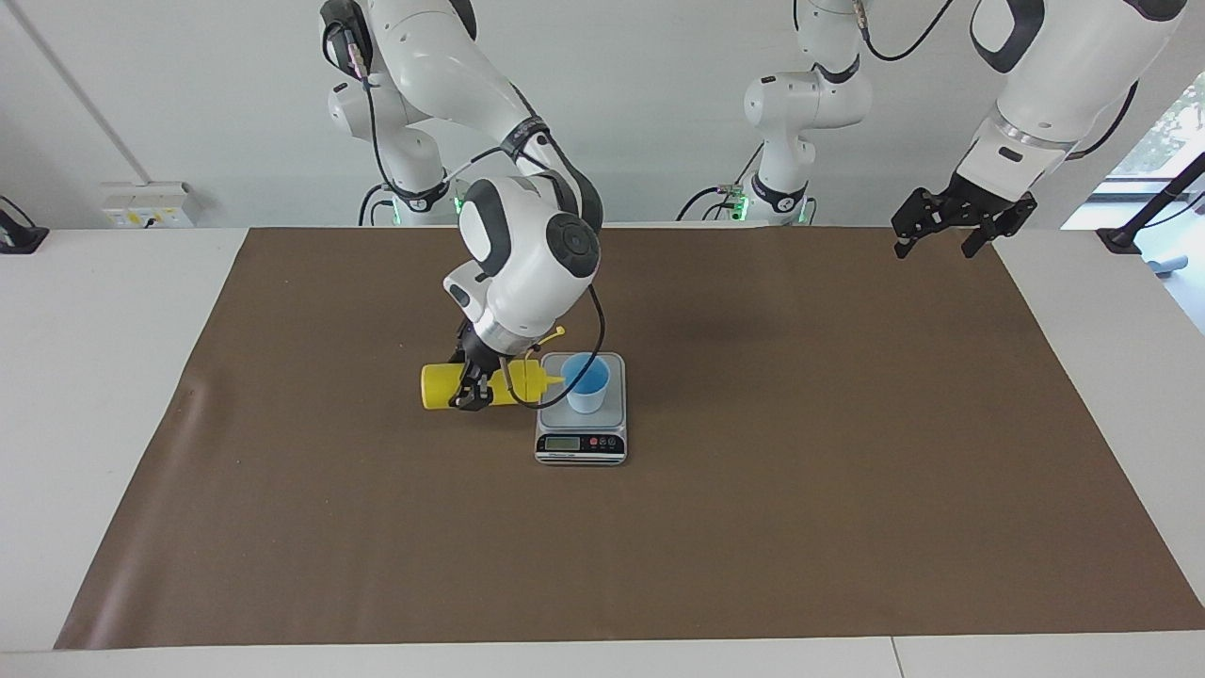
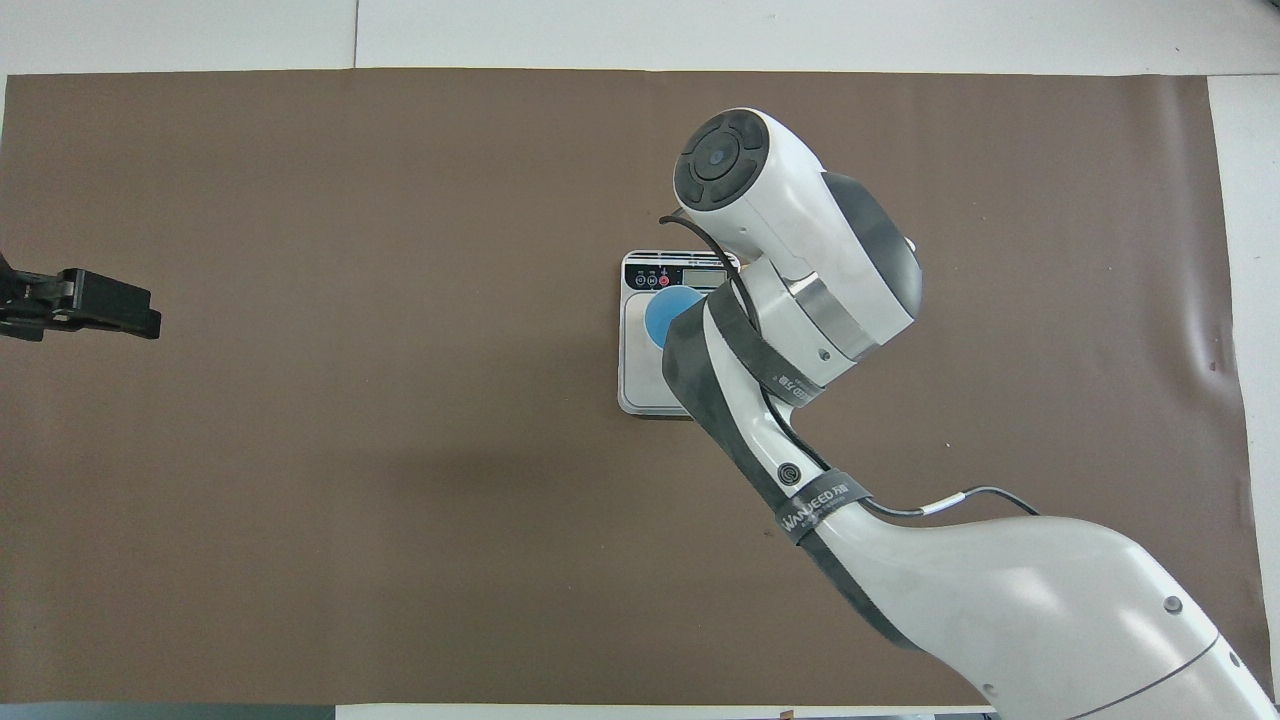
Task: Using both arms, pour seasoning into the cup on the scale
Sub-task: 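Tilt the yellow bottle over the blue cup with the right gripper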
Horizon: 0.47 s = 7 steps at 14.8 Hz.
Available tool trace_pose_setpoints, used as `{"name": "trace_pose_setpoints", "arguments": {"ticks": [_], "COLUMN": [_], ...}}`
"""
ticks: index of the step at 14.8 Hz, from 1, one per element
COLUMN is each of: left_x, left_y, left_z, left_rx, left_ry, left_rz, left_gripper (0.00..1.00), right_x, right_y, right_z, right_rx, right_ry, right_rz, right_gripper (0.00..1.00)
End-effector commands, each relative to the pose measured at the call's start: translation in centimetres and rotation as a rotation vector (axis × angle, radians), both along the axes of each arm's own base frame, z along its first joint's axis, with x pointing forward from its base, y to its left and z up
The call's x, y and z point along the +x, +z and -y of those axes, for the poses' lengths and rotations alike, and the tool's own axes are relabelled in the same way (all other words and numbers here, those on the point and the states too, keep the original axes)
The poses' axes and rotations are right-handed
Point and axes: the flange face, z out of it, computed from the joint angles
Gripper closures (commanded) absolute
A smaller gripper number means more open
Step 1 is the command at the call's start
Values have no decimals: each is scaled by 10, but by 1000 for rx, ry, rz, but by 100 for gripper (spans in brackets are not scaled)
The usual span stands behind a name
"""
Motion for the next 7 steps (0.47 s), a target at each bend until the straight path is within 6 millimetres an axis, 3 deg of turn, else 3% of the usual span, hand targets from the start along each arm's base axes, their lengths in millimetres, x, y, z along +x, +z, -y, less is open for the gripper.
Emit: {"name": "trace_pose_setpoints", "arguments": {"ticks": [1,5,6,7], "left_x": [4,1,0,-1], "left_y": [6,1,0,0], "left_z": [-4,-4,-4,-4], "left_rx": [12,10,12,11], "left_ry": [-14,-14,-12,-9], "left_rz": [-4,-10,-16,-15], "left_gripper": [0,0,0,0], "right_x": [3,2,2,9], "right_y": [6,13,29,49], "right_z": [-3,2,10,43], "right_rx": [-15,48,118,215], "right_ry": [-27,-61,-86,-150], "right_rz": [15,-2,1,-4], "right_gripper": [100,100,100,100]}}
